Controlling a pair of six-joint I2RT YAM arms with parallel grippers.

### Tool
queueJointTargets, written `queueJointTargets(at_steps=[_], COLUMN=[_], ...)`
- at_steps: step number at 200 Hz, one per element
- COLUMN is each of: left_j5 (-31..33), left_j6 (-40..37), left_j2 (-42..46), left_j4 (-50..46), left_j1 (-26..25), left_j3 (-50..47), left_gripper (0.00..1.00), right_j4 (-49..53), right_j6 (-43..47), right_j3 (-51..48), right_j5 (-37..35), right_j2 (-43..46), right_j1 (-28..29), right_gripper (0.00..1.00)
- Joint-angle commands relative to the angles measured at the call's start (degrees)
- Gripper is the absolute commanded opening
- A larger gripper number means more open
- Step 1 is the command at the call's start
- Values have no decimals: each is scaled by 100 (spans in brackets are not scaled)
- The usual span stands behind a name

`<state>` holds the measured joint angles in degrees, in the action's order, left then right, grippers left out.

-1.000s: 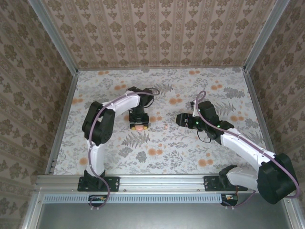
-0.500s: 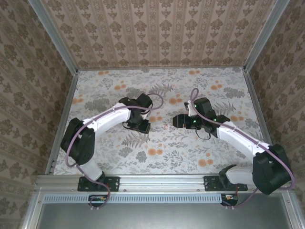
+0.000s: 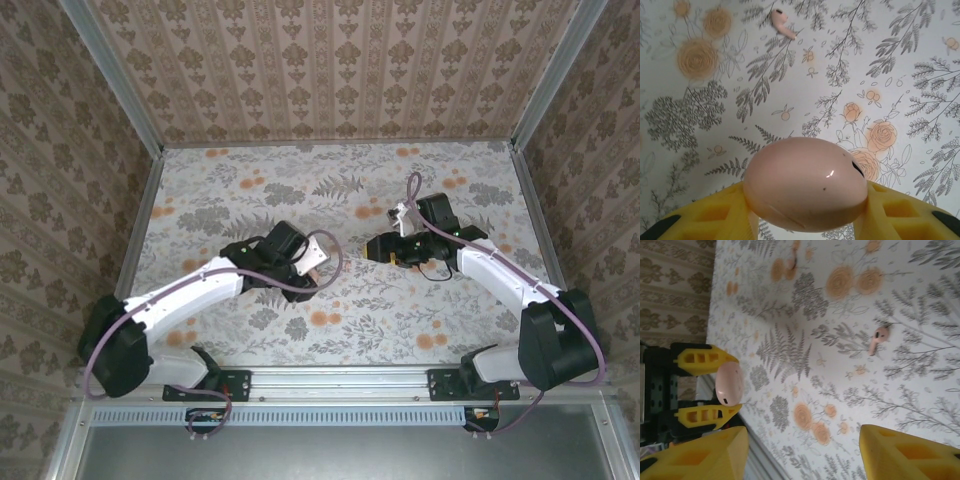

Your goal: Insert the wireless bluetooth earbuds into the charging case

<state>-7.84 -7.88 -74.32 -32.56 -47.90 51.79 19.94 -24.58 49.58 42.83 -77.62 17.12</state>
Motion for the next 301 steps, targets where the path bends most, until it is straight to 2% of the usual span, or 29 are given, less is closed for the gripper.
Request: queueJointTargets(at_steps=[1,68,122,220,301], left_j5=[-208,-401,-307,-265,-260], left_j6=[-840,-1251,-1233,-1176,-1150], left_j2=[403,724,761,849,964], left_j4=[582,624,618,623,645], left_j1=[-15,-285,-433,-552,-661], left_j3=[-327,-486,-477,-466,-441], left_gripper=[44,43,42,42,41], right_j4=[36,-1321,-2048,-1942,-1792], right_j6=[-330,-1393,-1805,-1532,-1308], right_j3=[71,-800,-858,-349,-82], right_j5=[698,804,620,1052,1181], right_j2=[134,630,566,-173,-570], right_j1=[18,604,1033,1660,1841], right_gripper=[59,55,54,55,54])
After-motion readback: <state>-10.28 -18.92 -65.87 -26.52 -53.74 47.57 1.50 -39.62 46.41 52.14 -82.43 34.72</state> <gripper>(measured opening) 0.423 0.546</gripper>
